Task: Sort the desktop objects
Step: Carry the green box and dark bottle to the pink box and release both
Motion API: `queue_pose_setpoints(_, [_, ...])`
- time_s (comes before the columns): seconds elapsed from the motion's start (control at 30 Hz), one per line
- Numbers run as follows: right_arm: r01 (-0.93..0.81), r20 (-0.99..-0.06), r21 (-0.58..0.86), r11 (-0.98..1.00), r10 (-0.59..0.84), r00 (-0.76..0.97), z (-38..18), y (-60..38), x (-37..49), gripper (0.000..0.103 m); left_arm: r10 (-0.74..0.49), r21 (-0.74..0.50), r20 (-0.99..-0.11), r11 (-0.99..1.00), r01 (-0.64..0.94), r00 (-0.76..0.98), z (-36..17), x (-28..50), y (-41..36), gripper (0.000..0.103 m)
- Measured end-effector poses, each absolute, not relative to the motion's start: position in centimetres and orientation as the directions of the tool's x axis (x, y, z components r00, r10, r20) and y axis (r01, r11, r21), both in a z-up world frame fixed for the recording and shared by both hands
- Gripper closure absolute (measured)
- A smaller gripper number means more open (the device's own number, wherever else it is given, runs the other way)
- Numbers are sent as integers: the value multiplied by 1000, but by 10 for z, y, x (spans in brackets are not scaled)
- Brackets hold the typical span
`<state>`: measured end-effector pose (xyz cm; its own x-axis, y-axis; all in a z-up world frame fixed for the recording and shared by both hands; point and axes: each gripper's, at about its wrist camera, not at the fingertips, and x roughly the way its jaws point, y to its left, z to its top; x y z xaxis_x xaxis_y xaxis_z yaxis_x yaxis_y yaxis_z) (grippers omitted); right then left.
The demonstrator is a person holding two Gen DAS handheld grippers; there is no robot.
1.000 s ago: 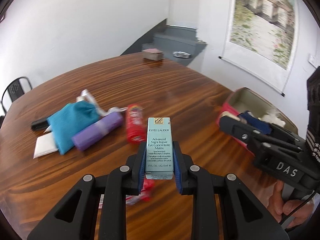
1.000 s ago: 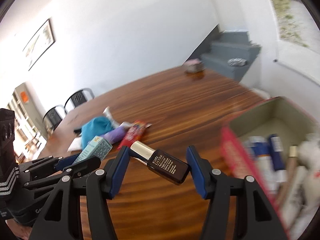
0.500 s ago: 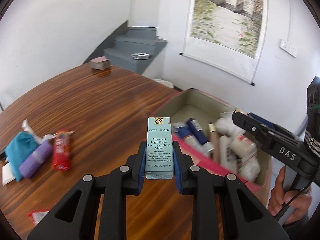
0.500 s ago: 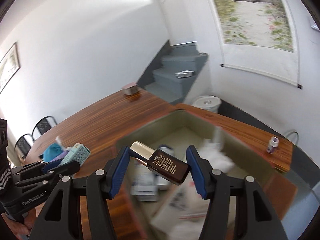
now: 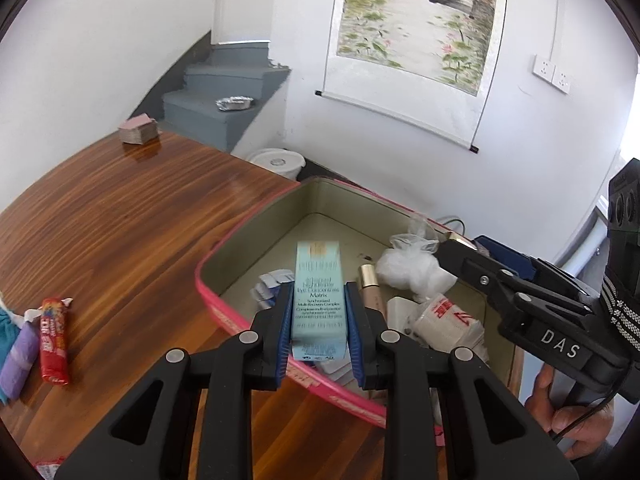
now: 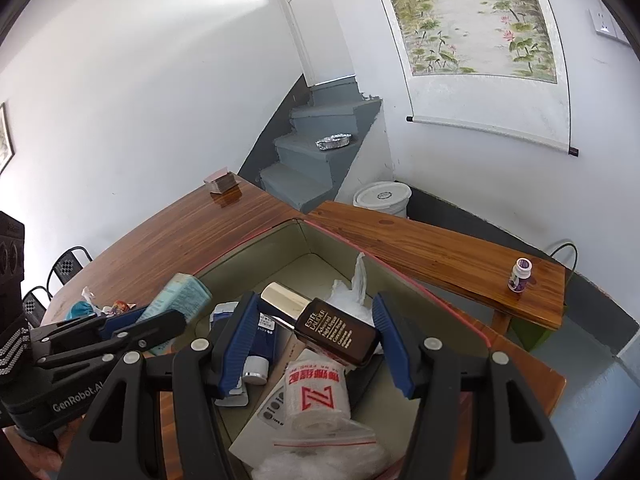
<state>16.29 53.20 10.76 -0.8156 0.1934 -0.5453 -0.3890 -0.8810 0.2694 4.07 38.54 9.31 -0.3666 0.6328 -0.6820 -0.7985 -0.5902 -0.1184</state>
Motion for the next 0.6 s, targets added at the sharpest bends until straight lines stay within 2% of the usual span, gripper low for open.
queue_pose_setpoints(0.03, [-392,-550,280,-876,188,-814,107,534,162,36,632,-126,-688,-589,-799,-357,92,40,386,70])
queue_pose_setpoints(0.07, [-397,-552,291,-871,186,-813,106,536,162,33,631,-135,-694,-588,-797,-347,91,39,386,58])
queue_pose_setpoints(0.1, [-404,-553,300,-864,187,-812,106,538,163,26,628,-141,-696,-593,-793,-347,89,37,385,52])
queue_pose_setpoints(0.13, [-411,-553,305,-859,191,-811,105,540,164,25,627,-141,-694,-601,-787,-355,89,37,382,46])
queue_pose_setpoints(0.6, [-371,-518,294,-881,180,-836,116,513,159,24,573,-146,-689,-709,-690,-443,88,26,323,45])
